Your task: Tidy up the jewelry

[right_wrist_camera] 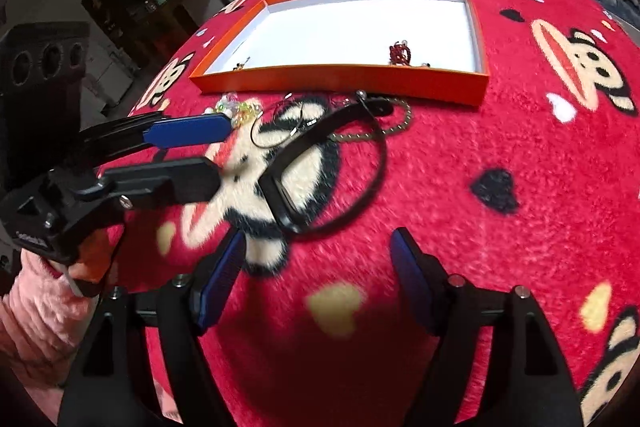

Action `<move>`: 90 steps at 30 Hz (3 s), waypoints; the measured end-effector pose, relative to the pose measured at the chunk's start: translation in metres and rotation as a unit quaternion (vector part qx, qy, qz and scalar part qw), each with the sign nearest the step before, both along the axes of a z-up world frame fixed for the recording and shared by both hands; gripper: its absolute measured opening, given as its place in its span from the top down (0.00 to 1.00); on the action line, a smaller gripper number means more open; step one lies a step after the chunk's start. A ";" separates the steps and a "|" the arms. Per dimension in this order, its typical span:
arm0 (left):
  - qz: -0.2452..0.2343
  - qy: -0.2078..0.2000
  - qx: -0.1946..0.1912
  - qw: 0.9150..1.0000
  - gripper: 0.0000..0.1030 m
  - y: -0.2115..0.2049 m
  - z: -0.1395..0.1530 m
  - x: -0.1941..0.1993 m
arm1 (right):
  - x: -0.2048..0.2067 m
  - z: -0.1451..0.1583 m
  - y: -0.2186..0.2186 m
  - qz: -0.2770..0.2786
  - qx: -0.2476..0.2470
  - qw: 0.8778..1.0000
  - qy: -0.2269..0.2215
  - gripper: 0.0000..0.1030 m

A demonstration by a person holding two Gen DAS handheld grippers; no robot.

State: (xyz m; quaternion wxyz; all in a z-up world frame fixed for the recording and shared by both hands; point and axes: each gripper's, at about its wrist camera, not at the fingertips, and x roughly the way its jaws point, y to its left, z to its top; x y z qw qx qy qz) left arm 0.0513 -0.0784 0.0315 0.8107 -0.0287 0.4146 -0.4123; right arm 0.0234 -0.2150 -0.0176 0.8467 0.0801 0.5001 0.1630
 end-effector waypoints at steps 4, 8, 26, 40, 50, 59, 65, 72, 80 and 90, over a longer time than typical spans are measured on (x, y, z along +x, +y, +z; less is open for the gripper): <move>0.031 -0.009 -0.002 0.999 0.38 0.025 0.005 0.005 | 0.008 -0.001 0.015 -0.029 -0.029 0.999 -0.005 0.23; 0.049 -0.017 0.011 0.999 0.38 0.041 0.004 0.009 | 0.019 -0.002 0.027 -0.071 -0.053 0.996 -0.010 0.22; 0.001 -0.025 0.089 0.996 0.38 -0.007 -0.027 0.037 | 0.027 -0.002 0.019 -0.083 -0.104 0.991 -0.025 0.47; -0.022 -0.051 0.151 0.987 0.38 -0.035 -0.044 0.051 | 0.010 0.000 0.006 -0.035 -0.078 0.996 0.000 0.43; -0.037 -0.079 0.150 0.985 0.38 -0.038 -0.040 0.051 | 0.005 -0.001 0.006 -0.036 -0.083 0.996 0.003 0.34; -0.059 -0.061 0.146 0.986 0.39 -0.031 -0.047 0.053 | 0.001 0.000 0.001 -0.026 -0.089 0.996 0.004 0.36; -0.077 -0.075 0.168 0.980 0.44 -0.035 -0.049 0.045 | 0.000 0.000 0.000 -0.023 -0.089 0.996 0.005 0.36; -0.076 -0.080 0.176 0.978 0.51 -0.038 -0.052 0.046 | -0.002 0.000 -0.004 -0.028 -0.081 0.996 0.004 0.42; -0.056 -0.080 0.165 0.981 0.51 -0.036 -0.047 0.042 | -0.005 0.002 -0.007 -0.032 -0.074 0.997 0.000 0.52; -0.027 -0.074 0.106 0.991 0.51 -0.017 -0.019 0.039 | -0.006 0.014 -0.015 -0.033 -0.050 0.998 -0.005 0.55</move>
